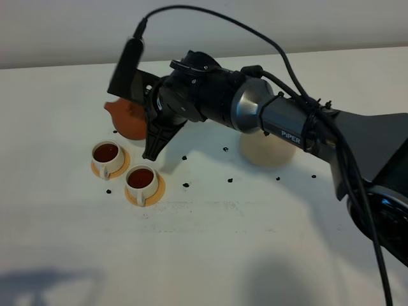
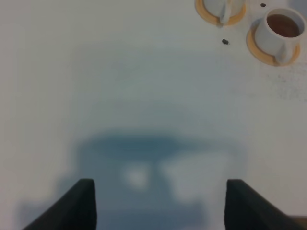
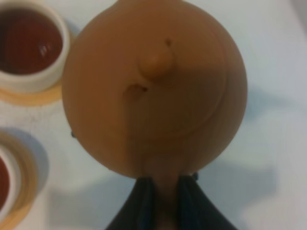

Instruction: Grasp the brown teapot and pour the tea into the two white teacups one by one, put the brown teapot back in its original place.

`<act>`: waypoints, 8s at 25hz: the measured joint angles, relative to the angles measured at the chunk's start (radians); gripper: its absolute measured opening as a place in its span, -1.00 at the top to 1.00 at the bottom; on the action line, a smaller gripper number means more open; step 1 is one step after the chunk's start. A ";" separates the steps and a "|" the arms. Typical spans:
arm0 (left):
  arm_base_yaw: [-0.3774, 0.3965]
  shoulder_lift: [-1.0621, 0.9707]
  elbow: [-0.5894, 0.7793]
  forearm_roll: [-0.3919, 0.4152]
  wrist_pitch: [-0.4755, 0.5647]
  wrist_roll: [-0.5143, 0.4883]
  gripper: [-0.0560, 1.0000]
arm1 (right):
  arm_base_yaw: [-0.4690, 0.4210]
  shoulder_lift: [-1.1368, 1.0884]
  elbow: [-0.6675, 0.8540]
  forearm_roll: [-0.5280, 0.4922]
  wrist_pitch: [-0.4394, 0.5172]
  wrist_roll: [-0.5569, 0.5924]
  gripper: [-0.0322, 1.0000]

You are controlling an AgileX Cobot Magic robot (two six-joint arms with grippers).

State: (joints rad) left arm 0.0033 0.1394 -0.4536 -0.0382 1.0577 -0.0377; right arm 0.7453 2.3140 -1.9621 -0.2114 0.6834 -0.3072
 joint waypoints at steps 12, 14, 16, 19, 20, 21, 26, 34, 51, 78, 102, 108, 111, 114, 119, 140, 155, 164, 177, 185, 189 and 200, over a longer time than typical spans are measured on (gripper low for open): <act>0.000 0.000 0.000 0.000 0.000 0.000 -0.18 | -0.018 0.064 0.000 0.039 -0.004 0.006 0.71; 0.000 0.000 0.000 0.000 0.000 0.000 -0.18 | -0.018 0.064 -0.006 0.041 0.005 0.010 0.71; 0.000 0.000 0.000 0.000 0.000 0.000 -0.18 | -0.018 0.064 -0.033 0.040 0.040 0.022 0.71; 0.000 0.000 0.000 0.000 0.000 0.000 -0.18 | -0.018 0.051 -0.074 0.038 0.092 0.046 0.71; 0.000 0.000 0.000 0.000 0.000 0.000 -0.18 | -0.019 0.041 -0.078 0.039 0.102 0.054 0.71; 0.000 0.000 0.000 0.000 0.000 0.000 -0.18 | -0.021 0.029 -0.079 0.040 0.111 0.060 0.71; 0.000 0.000 0.000 0.000 0.000 0.000 -0.18 | -0.055 -0.039 -0.042 0.044 0.125 0.105 0.71; 0.000 0.000 0.000 0.000 0.000 0.000 -0.18 | -0.139 -0.215 0.207 0.053 0.063 0.207 0.71; 0.000 0.000 0.000 0.000 0.000 0.000 -0.18 | -0.350 -0.431 0.739 0.134 -0.180 0.433 0.71; 0.000 0.000 0.000 0.000 0.000 0.000 -0.18 | -0.339 -0.403 0.819 0.225 -0.281 0.448 0.71; 0.000 0.000 0.000 0.000 0.000 0.000 -0.18 | -0.337 -0.386 0.819 0.234 -0.313 0.500 0.37; 0.000 0.000 0.000 0.000 0.000 0.000 -0.18 | -0.337 -0.402 0.819 0.233 -0.266 0.500 -0.06; 0.000 0.000 0.000 0.000 0.000 0.000 -0.18 | -0.337 -0.460 0.819 0.218 -0.226 0.500 -0.11; 0.000 0.000 0.000 0.000 0.000 0.000 -0.18 | -0.343 -0.543 0.822 0.198 -0.188 0.501 -0.11; 0.000 0.000 0.000 0.000 0.000 0.000 -0.18 | -0.363 -0.713 0.909 0.192 -0.174 0.502 -0.07; 0.000 0.000 0.000 0.000 0.000 0.000 -0.18 | -0.367 -1.669 1.243 0.089 0.338 0.535 -0.06; 0.000 0.000 0.000 0.000 0.000 0.000 -0.18 | -0.367 -2.073 1.471 0.252 0.384 0.296 0.11; 0.000 0.000 0.000 0.000 0.000 0.000 -0.18 | -0.396 -2.087 1.471 0.272 0.385 0.288 0.36; 0.000 0.000 0.000 0.000 0.000 0.000 -0.18 | -0.695 -2.280 1.475 0.274 0.385 0.265 0.58; 0.000 0.000 0.000 0.000 0.000 0.000 -0.18 | -0.716 -2.320 1.475 0.269 0.385 0.251 0.59; 0.000 0.000 0.000 0.000 0.000 0.000 -0.18 | -0.716 -2.320 1.475 0.269 0.385 0.246 0.59; 0.000 0.000 0.000 0.000 0.000 0.000 -0.18 | -0.716 -2.320 1.475 0.271 0.385 0.246 0.59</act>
State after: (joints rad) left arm 0.0033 0.1394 -0.4536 -0.0382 1.0577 -0.0377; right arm 0.0295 -0.0061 -0.4870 0.0592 1.0687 -0.0615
